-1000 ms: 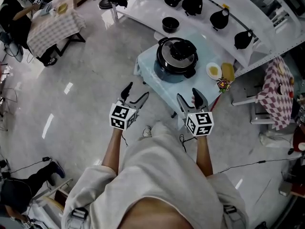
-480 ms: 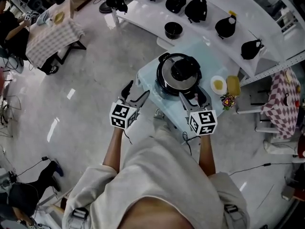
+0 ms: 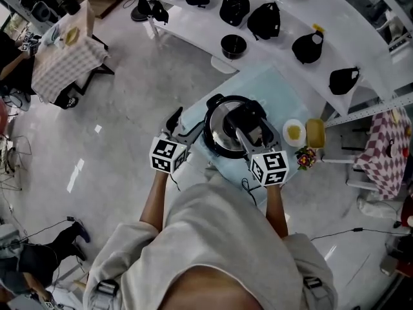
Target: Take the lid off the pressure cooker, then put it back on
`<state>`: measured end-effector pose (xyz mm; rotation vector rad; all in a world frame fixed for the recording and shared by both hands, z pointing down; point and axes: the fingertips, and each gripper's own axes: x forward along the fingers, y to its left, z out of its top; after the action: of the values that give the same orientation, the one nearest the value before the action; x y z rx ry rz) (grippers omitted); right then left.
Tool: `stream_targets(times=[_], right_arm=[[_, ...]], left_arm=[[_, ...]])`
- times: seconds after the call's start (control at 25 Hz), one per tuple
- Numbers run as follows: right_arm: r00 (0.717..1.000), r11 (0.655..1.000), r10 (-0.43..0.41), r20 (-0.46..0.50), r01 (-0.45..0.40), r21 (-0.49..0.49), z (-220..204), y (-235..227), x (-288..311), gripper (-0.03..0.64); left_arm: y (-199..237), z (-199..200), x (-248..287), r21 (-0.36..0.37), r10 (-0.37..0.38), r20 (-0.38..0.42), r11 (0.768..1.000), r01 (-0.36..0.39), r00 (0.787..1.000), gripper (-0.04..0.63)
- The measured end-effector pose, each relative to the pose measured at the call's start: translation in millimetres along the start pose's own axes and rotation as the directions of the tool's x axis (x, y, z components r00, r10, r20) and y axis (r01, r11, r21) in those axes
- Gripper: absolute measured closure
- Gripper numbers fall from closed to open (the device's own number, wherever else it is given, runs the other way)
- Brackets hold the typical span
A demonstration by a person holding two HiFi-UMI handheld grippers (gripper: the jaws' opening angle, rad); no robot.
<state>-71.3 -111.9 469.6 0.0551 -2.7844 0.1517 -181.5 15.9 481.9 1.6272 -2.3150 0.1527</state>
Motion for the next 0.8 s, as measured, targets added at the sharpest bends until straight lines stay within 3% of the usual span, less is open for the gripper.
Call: stream_targets(times=[0.56, 0.8], right_arm=[[0.996, 0.999, 0.052, -0.074, -0.051, 0.018, -13.0, -18.8, 44.2, 0.324], [0.993, 1.0, 0.03, -0.114, -0.03, 0.0, -16.9, -11.3, 57.9, 0.324]], left_arm=[[22.0, 0.4, 41.2, -0.025, 0.006, -0.038, 1.0, -0.007, 0.999, 0.262], [39.5, -1.0, 48.0, -0.039, -0.043, -0.027, 0.998, 0.042, 0.999, 0.262]])
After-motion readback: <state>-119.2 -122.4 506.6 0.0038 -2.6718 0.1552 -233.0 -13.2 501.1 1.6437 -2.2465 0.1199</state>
